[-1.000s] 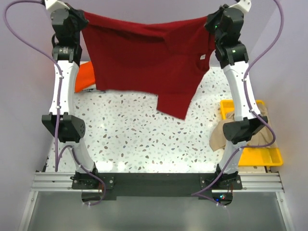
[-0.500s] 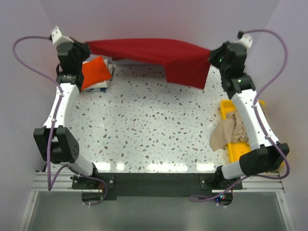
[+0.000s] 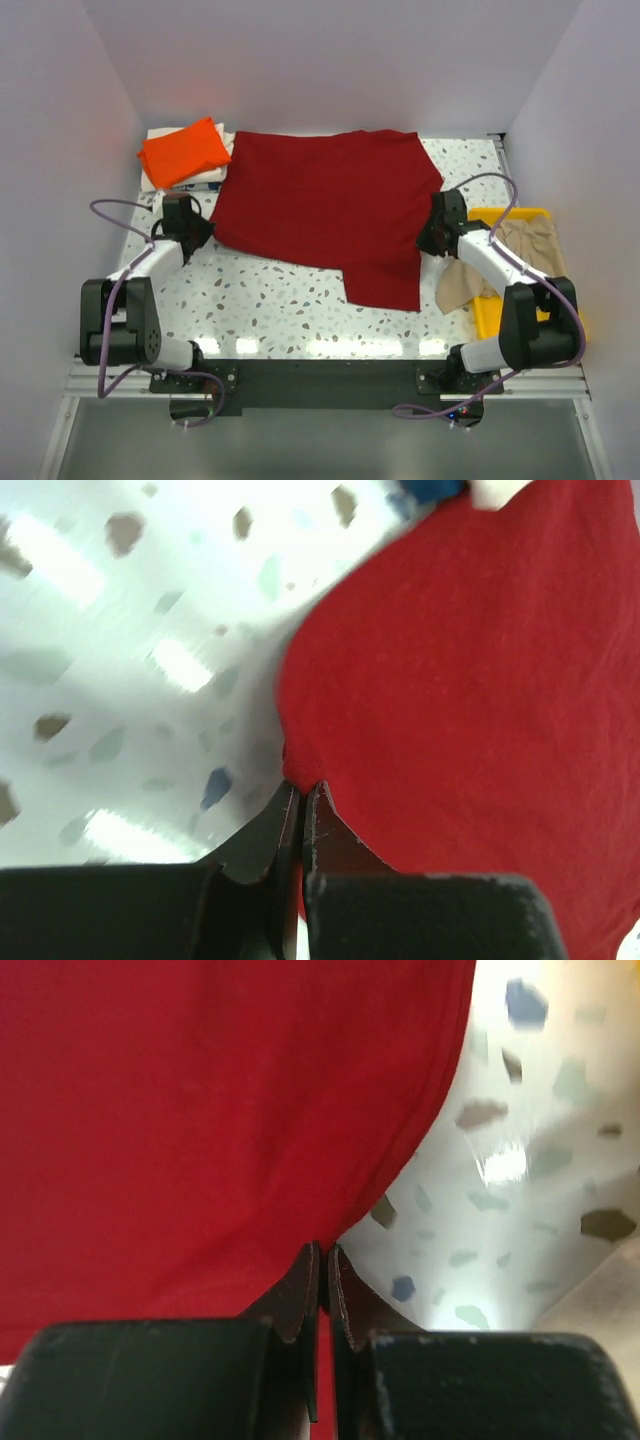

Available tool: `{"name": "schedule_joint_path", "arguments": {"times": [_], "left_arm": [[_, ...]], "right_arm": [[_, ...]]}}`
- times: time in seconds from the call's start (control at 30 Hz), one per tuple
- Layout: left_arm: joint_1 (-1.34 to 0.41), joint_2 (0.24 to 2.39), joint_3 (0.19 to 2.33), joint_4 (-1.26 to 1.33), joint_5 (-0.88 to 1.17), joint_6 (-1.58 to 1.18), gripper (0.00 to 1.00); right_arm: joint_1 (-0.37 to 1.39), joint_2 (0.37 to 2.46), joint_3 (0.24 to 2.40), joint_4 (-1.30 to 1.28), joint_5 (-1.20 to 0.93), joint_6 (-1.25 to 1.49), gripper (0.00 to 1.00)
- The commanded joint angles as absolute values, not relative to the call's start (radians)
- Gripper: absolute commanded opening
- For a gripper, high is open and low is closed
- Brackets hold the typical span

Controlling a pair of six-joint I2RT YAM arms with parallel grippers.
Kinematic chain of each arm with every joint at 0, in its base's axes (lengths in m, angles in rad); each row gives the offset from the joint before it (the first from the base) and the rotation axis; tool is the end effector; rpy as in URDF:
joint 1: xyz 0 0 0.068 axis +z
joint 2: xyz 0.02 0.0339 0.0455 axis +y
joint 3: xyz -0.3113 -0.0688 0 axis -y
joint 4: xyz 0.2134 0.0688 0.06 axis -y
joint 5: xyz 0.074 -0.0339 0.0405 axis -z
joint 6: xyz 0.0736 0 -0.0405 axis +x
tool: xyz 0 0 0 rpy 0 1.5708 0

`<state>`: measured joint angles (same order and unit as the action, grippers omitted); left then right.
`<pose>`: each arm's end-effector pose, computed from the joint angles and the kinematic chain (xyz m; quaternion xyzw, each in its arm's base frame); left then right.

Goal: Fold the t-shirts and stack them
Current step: Flatten the tshirt out

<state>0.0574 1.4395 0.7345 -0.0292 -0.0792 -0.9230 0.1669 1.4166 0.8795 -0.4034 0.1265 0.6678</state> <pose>0.2892 0.0225 0.2308 -0.4441 0.7980 -0.1374 0.3836 0.2706 0.0362 0.2447 0.2541 0.9144 0.0705 0.3071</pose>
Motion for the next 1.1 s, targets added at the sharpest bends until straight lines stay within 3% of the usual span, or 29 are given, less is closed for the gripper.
{"name": "schedule_joint_path", "arguments": {"times": [0.0,0.3,0.57,0.67,0.77,0.8,0.83,0.9,1.07], "left_arm": [[0.057,1.33,0.645,0.017,-0.112,-0.966,0.0],[0.057,1.117,0.399,-0.058,-0.159,-0.94,0.0],[0.058,1.011,0.376,-0.129,-0.209,-0.908,0.0],[0.057,1.04,0.385,-0.117,-0.193,-0.897,0.0],[0.058,1.06,0.387,-0.095,-0.164,-0.896,0.0],[0.058,1.06,0.38,-0.088,-0.157,-0.896,0.0],[0.058,1.058,0.377,-0.083,-0.146,-0.899,0.0],[0.058,1.055,0.371,-0.068,-0.13,-0.903,0.0],[0.057,1.042,0.359,-0.043,-0.106,-0.914,0.0]], "right_arm": [[0.163,1.394,0.804,-0.376,0.091,0.672,0.0],[0.163,1.215,0.628,-0.445,0.051,0.647,0.0],[0.163,1.086,0.615,-0.551,0.049,0.637,0.01],[0.163,1.068,0.633,-0.578,0.061,0.624,0.14],[0.163,1.046,0.66,-0.607,0.083,0.617,0.36],[0.163,1.039,0.667,-0.638,0.086,0.615,0.5],[0.163,1.031,0.667,-0.658,0.086,0.617,0.56],[0.163,0.996,0.644,-0.698,0.049,0.624,0.63],[0.172,0.907,0.563,-0.726,-0.07,0.684,0.61]]}}
